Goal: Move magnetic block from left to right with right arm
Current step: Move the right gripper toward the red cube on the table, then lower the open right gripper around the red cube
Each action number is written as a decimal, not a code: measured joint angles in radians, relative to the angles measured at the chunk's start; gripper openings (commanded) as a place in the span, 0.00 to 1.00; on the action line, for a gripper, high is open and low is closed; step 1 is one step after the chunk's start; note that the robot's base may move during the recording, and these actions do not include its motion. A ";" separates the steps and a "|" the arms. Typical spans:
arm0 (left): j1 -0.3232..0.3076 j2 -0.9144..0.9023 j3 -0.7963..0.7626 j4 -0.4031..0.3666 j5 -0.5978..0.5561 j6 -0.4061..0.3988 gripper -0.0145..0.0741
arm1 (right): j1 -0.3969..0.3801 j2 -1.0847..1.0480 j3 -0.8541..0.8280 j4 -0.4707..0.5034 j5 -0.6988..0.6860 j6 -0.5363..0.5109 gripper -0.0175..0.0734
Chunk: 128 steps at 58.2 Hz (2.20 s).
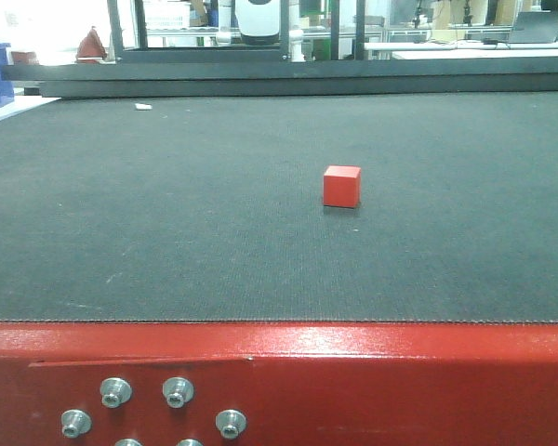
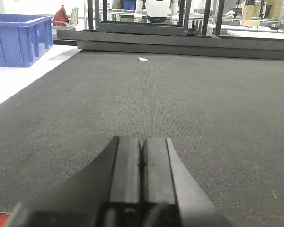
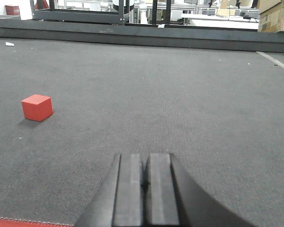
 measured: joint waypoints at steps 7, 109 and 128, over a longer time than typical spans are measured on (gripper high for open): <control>0.000 0.000 0.000 0.000 0.000 0.000 0.02 | 0.000 0.000 0.000 0.000 0.000 0.000 0.26; 0.000 0.000 0.000 0.000 0.000 0.000 0.02 | 0.217 0.957 -0.875 0.000 0.404 0.003 0.88; 0.000 0.000 0.000 0.000 0.000 0.000 0.02 | 0.405 1.369 -1.276 -0.064 0.665 0.390 0.88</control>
